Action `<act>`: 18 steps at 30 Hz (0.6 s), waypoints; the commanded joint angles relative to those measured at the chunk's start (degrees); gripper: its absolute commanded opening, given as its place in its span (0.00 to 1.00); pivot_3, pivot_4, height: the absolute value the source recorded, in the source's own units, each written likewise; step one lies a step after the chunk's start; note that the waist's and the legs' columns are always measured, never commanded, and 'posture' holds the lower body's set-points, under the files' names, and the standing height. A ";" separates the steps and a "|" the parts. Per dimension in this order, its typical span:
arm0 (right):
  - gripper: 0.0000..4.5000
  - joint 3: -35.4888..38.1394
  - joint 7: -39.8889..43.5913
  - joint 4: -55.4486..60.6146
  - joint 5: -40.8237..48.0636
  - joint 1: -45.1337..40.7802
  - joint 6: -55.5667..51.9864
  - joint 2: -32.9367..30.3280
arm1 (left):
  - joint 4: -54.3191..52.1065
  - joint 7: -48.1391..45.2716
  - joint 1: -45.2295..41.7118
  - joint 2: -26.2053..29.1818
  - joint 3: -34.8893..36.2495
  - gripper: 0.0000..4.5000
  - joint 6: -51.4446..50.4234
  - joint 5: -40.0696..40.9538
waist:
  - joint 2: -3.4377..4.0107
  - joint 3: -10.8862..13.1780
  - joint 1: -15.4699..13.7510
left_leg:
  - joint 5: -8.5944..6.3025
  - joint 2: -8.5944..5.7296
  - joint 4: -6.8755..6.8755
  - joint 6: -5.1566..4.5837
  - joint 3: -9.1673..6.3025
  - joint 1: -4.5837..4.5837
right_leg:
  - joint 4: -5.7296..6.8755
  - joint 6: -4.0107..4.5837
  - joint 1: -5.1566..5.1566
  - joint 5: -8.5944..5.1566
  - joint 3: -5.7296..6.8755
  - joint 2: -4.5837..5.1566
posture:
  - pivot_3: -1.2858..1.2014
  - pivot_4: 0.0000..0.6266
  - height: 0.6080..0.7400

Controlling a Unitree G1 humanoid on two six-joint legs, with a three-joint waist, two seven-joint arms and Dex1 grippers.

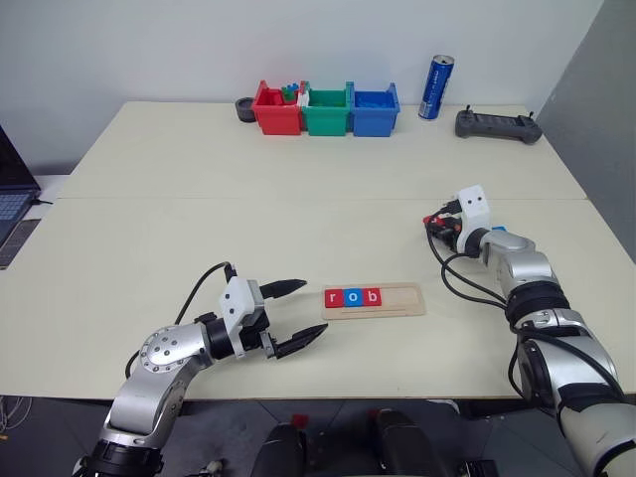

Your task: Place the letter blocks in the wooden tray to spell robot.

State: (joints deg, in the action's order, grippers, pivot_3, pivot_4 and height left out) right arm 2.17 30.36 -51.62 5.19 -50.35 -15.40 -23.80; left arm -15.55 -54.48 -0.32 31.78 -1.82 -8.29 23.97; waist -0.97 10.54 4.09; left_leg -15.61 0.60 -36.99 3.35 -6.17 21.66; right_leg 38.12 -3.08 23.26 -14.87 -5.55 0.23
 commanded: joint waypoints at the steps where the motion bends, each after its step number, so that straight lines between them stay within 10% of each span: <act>1: 0.32 0.53 -0.36 -0.43 -0.48 -1.30 0.80 -0.18 | -2.33 0.00 0.17 0.44 1.10 1.00 0.79 0.56 | 0.00 0.00 0.04 | 0.00 0.00 0.00 0.00 0.00 0.00 | 0.00 0.00 0.00 0.00 0.00 0.00 | 0.52 0.24 1.00; 10: 0.32 0.60 -1.54 9.77 -0.59 2.45 -2.93 -1.77 | -2.50 0.00 0.46 0.42 0.95 1.00 0.75 0.52 | 0.01 0.00 0.02 | 0.00 0.00 0.00 0.00 -0.01 0.01 | 0.00 0.00 0.00 0.00 0.00 0.00 | 0.52 0.24 1.00; 18: 0.32 5.57 -4.54 54.82 3.87 22.35 -28.43 -6.12 | -3.25 0.00 1.75 -0.11 0.28 1.00 0.79 0.73 | 0.05 0.02 -0.89 | 0.00 0.00 0.03 0.00 -0.08 0.12 | -0.03 0.00 0.08 -0.01 0.04 0.03 | 0.52 0.24 1.00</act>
State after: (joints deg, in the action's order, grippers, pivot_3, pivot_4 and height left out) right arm 6.02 26.83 -5.93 7.26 -29.43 -38.76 -29.19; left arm -16.37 -54.43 1.56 31.63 -1.99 -8.22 23.98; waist -0.92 10.56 3.20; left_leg -15.61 0.60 -36.96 3.35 -6.26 21.78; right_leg 38.10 -3.08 23.34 -14.87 -5.51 0.26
